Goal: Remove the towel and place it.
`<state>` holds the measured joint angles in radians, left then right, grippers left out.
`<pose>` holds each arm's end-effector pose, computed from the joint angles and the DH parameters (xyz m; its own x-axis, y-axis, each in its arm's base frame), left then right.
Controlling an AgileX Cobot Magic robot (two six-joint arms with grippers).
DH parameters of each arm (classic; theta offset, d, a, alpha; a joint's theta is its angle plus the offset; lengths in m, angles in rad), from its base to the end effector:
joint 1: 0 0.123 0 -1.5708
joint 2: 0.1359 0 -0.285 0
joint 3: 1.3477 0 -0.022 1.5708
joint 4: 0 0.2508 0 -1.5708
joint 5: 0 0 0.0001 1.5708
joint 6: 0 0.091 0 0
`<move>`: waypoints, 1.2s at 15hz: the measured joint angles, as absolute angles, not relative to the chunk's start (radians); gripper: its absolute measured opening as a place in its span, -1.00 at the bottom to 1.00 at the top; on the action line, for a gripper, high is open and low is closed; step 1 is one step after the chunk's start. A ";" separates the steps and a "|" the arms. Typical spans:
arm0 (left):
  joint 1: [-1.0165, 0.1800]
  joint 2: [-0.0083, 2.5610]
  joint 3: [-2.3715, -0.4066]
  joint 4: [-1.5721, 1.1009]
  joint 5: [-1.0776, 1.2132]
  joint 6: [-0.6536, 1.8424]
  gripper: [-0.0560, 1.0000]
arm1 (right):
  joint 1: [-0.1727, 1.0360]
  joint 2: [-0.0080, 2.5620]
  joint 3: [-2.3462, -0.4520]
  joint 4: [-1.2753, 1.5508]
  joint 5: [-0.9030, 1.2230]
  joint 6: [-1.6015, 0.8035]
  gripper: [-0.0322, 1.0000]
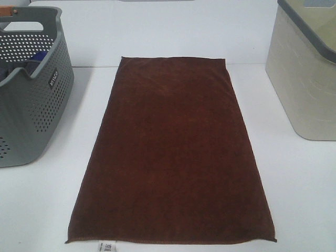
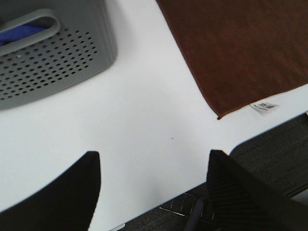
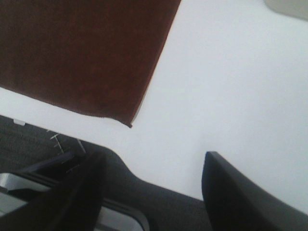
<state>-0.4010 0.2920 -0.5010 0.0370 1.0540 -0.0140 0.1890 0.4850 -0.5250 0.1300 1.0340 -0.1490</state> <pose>0.0381 -0.0130 0.2729 -0.6310 0.2722 -0.7264 0.3713 0.9282 0.0252 0.0669 0.0231 0.2714 -0.7477 -0.2262 -0.6243 -0.3170 0.9477 0.0363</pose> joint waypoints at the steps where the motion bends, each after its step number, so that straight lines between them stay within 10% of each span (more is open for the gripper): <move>1: -0.401 0.292 -0.501 0.016 1.054 0.013 0.27 | 0.189 0.425 -0.525 0.133 1.034 -0.168 0.16; 14: -0.391 0.292 -0.501 0.008 1.051 0.035 0.27 | 0.189 0.207 -0.505 0.135 1.068 -0.191 0.16; 18: -0.212 0.279 -0.500 0.008 1.049 0.035 0.27 | 0.175 0.192 -0.505 0.136 1.068 -0.191 0.16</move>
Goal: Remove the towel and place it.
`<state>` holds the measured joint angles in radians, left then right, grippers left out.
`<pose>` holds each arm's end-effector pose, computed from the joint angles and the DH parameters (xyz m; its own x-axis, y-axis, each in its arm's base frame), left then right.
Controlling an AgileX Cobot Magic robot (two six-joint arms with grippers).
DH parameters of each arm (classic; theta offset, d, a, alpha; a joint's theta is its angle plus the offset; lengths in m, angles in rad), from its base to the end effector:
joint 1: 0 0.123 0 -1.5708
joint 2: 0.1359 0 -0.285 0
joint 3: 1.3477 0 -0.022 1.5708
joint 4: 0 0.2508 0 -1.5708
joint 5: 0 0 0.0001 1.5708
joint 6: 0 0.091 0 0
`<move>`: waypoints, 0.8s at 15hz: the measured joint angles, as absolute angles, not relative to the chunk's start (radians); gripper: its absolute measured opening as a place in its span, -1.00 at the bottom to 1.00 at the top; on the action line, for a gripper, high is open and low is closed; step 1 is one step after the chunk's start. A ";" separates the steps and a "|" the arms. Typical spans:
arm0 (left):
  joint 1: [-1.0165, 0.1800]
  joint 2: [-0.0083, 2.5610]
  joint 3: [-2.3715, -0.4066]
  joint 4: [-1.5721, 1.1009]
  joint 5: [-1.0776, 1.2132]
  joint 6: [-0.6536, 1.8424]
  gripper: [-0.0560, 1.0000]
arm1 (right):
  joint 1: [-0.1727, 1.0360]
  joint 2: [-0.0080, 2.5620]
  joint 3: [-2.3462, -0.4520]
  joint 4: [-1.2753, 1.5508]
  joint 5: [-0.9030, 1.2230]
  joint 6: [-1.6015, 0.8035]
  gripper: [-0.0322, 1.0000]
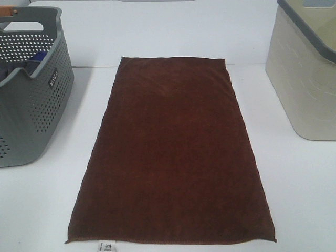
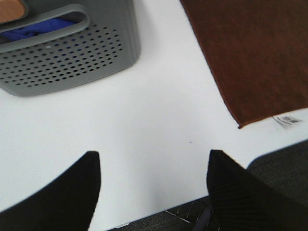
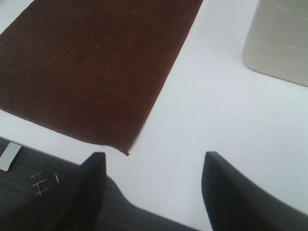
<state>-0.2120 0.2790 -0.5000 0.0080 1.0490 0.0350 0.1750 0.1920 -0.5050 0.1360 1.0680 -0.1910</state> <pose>0.0378 -0.0075 0.2734 -0.6513 0.1800 -0.7372 0.2310 0.9724 0.0334 0.0215 0.0148 0.2770 -0.5689 -0.2265 -0.7906 -0.3387 0.9406 -0.0257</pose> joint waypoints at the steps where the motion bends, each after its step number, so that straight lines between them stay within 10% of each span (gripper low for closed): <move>1: -0.164 0.260 -0.499 0.008 1.049 0.035 0.27 | 0.138 0.173 -0.505 0.140 1.069 -0.191 0.16; 12: 0.032 -0.004 -0.499 0.008 1.049 0.035 0.27 | 0.003 -0.007 -0.505 0.150 1.070 -0.191 0.16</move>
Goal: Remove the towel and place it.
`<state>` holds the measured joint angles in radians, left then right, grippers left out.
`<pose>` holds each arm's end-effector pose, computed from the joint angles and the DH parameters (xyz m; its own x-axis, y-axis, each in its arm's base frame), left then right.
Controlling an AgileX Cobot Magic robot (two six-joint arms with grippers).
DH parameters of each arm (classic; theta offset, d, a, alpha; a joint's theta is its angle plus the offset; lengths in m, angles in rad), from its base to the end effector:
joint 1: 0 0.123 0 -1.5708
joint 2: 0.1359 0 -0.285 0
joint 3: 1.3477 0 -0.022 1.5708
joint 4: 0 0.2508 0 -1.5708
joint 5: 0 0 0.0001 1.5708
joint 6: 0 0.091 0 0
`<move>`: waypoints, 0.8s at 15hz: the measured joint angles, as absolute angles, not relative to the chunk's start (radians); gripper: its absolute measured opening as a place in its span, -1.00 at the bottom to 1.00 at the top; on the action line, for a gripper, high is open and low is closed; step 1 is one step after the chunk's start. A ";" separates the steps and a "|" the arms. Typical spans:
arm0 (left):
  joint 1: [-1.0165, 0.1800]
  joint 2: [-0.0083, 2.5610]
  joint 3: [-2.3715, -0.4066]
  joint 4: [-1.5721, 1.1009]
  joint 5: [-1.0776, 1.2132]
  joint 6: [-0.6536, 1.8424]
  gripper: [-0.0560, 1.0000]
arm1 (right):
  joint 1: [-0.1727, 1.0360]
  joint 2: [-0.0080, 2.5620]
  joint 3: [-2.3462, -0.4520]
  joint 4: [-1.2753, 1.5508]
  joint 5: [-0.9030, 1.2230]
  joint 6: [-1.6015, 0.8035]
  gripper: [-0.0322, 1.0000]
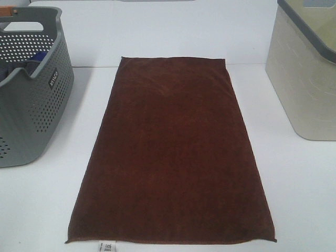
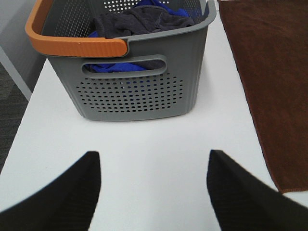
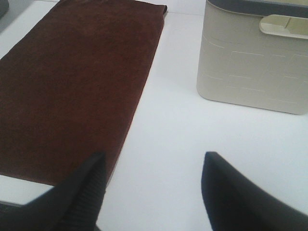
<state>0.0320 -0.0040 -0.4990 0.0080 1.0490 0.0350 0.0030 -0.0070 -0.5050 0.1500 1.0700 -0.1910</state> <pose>-0.0049 0.0005 0.2779 -0.4438 0.0248 -0.8958 -0.0209 0.9991 0.0380 -0.0074 0.0119 0.2786 -0.4320 -0.1186 -0.8941 -0.1724 0.9839 -0.0472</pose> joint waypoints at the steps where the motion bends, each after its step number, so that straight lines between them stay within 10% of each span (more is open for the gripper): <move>1: 0.032 -0.004 -0.499 0.008 1.049 0.035 0.27 | 0.003 -0.007 -0.505 0.150 1.070 -0.191 0.16; 12: 0.032 -0.004 -0.499 0.008 1.049 0.035 0.27 | 0.003 -0.008 -0.505 0.151 1.070 -0.191 0.16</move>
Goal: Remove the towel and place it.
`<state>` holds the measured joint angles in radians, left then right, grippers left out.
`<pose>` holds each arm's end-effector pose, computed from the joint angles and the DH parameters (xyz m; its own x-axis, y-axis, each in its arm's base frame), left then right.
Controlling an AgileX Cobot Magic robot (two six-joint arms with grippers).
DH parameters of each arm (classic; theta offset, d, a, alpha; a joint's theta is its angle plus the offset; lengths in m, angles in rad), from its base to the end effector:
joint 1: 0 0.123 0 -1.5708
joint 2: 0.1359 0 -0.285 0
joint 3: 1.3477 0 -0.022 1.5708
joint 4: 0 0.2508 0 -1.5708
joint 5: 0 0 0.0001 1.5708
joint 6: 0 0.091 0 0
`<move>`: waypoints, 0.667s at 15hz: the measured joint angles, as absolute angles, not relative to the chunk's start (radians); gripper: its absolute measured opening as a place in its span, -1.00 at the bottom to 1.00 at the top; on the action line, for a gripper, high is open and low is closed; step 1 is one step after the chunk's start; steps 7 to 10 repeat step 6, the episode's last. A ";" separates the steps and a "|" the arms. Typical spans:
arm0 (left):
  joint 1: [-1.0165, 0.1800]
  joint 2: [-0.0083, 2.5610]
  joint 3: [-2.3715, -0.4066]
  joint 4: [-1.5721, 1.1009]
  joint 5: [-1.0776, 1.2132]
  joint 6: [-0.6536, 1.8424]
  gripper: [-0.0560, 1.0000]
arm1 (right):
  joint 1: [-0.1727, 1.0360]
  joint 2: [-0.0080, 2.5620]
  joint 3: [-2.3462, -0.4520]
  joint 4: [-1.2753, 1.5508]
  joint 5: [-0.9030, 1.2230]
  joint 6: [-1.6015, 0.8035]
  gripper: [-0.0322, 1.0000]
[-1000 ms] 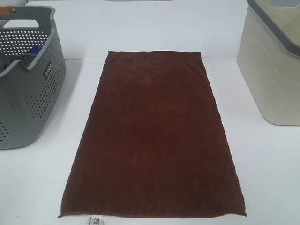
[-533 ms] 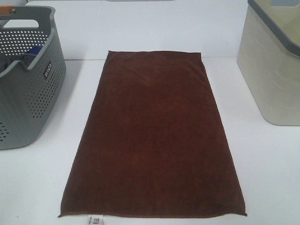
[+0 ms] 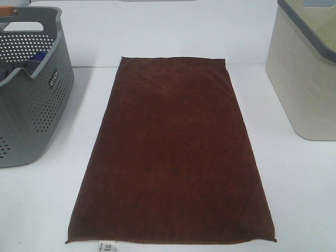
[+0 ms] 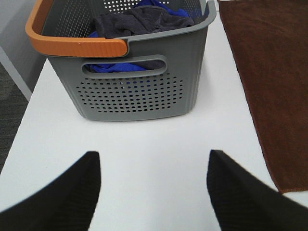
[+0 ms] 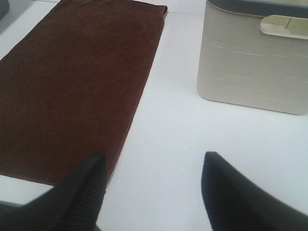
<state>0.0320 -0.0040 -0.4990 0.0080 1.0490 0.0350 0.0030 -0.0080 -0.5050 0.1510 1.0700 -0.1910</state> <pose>-0.0049 0.0005 0.2779 -0.4438 0.0248 -0.8958 -0.0209 0.9991 0.0380 -0.0076 0.0120 0.2786 -0.4310 -0.1181 -0.8946 -0.1729 0.9838 -0.0465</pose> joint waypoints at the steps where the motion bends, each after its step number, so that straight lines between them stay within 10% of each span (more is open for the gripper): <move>1: 0.032 -0.004 -0.499 0.008 1.049 0.035 0.27 | 0.003 -0.008 -0.505 0.151 1.070 -0.191 0.16; 10: 0.032 -0.004 -0.499 0.008 1.049 0.035 0.27 | 0.003 -0.008 -0.505 0.151 1.070 -0.191 0.16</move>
